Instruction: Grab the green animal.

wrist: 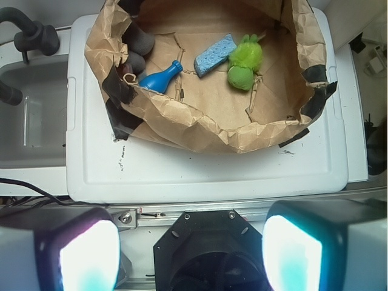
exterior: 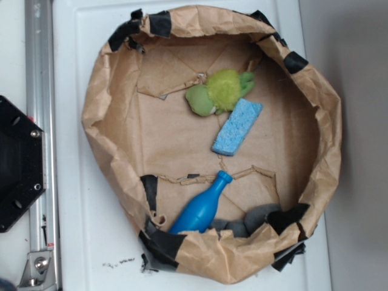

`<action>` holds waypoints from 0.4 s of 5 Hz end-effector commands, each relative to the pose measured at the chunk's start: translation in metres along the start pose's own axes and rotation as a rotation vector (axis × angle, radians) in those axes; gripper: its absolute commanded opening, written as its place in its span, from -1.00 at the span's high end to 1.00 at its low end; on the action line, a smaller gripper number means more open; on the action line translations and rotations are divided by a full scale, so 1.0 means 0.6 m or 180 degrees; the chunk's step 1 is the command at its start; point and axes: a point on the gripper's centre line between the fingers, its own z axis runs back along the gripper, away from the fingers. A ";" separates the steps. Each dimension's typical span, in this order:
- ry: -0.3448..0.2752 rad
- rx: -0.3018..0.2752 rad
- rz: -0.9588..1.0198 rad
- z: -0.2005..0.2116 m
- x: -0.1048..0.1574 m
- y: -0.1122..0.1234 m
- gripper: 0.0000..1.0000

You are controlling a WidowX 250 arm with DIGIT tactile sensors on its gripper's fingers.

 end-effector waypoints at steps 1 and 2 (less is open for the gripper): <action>0.0000 0.0000 0.0000 0.000 0.000 0.000 -1.00; -0.0829 0.0532 -0.0169 -0.065 0.072 0.033 -1.00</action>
